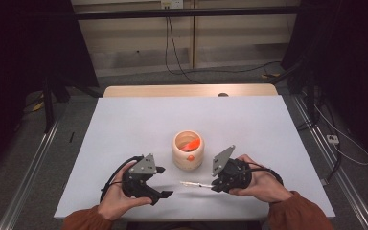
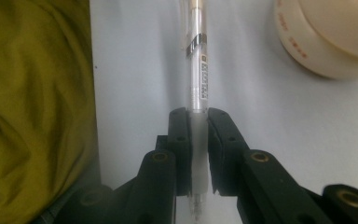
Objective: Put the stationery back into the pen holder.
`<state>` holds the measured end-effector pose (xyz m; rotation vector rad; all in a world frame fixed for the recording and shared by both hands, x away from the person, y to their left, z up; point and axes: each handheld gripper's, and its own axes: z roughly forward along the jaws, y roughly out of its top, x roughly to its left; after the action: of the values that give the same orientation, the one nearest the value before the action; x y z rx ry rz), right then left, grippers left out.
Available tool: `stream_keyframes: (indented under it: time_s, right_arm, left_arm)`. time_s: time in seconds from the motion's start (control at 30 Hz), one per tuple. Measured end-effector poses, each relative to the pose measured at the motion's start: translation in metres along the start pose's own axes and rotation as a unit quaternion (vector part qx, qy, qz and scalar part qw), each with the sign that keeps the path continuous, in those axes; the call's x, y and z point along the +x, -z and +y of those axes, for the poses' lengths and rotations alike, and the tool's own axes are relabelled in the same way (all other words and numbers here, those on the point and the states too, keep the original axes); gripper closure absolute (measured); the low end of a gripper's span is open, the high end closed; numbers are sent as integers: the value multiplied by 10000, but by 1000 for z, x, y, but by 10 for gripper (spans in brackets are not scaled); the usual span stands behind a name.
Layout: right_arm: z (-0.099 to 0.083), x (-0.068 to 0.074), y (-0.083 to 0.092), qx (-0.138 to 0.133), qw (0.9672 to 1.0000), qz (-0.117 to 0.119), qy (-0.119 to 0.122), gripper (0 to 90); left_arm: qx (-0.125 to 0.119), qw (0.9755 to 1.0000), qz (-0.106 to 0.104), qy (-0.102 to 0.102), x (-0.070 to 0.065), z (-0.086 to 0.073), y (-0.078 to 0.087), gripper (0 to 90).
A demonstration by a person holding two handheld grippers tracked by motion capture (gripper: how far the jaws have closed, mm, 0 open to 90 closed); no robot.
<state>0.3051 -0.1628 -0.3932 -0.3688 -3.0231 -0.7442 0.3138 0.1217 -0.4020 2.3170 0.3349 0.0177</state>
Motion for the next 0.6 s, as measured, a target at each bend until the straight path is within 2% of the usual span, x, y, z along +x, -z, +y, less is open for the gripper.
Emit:
stream_keyframes:
  time_s: [0.17,0.2,0.23,0.37,0.4,0.43,0.47,0.5,0.57,0.6]
  right_arm:
    - [18,5,-9,76,9996,108,261,808]
    - [21,6,-11,89,9994,143,313,808]
    - [24,6,-13,101,9991,159,368,808]
    - [33,7,-18,77,9988,165,449,808]
    - [35,7,-18,60,9987,189,469,808]
    - [36,7,-19,30,9987,190,470,808]
    - [37,7,-20,17,9987,189,466,808]
    - [38,6,-21,20,9986,198,484,808]
    - [39,7,-23,20,9986,215,490,808]
    - [40,7,-24,31,9984,245,507,808]
  left_arm:
    - [364,9986,-182,-339,-4,14,-16,300]
    - [544,9976,-145,-392,-5,17,-18,325]
    - [489,9975,-314,-392,-4,18,-22,347]
    - [629,9958,-489,-446,-3,22,-33,432]
    - [687,9947,-573,-505,-3,23,-35,458]
    - [693,9947,-553,-526,-4,23,-37,488]
    - [742,9937,-670,-506,-3,23,-38,495]
    - [752,9940,-599,-528,-3,23,-39,524]
    - [762,9931,-711,-538,-3,23,-42,564]
    - [782,9931,-680,-555,-4,23,-43,585]
